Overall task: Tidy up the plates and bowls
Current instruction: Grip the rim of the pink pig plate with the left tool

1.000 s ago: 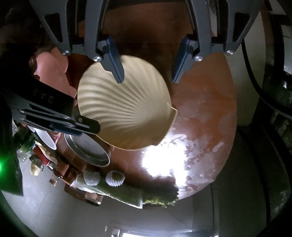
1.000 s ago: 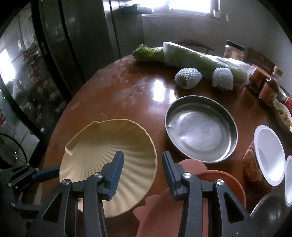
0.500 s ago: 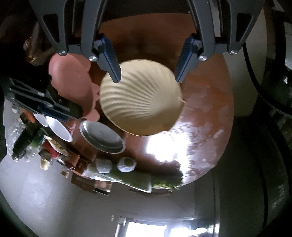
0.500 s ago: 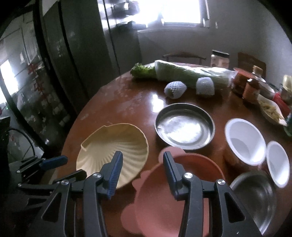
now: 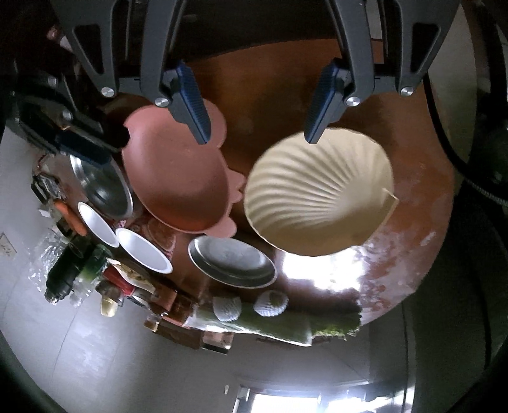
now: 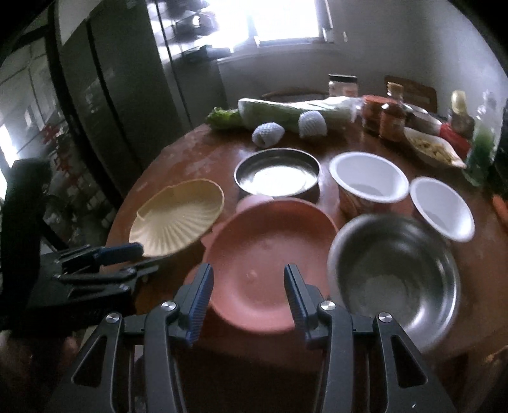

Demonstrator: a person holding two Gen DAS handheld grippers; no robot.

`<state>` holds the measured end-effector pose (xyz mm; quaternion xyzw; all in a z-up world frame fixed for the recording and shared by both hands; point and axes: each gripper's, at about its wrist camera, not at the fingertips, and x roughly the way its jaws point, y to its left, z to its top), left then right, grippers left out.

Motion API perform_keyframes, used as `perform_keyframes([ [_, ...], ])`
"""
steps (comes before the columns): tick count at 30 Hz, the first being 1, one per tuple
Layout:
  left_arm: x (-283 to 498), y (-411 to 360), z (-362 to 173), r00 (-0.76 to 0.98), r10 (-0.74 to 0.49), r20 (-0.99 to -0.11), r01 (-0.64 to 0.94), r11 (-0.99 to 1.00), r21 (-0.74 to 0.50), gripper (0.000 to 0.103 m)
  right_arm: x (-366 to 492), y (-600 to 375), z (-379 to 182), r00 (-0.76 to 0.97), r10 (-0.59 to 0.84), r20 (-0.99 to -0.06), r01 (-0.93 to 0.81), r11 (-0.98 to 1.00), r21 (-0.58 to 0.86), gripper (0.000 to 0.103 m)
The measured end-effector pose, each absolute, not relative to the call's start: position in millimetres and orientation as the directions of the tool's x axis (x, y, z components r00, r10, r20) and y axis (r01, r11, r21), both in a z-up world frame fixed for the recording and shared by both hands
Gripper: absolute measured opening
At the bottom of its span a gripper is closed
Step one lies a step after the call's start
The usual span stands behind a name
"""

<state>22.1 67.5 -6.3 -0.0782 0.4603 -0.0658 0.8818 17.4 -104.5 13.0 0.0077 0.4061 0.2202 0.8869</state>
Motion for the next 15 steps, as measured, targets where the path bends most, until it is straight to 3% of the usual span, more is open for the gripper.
perform_keyframes([
  [15,33.9,41.3,-19.3,0.53,-0.221,-0.819,0.065,0.973,-0.221,0.061,5.0,-137.0,-12.4,0.541,0.387,-0.747,-0.293,0.919,0.264,0.048],
])
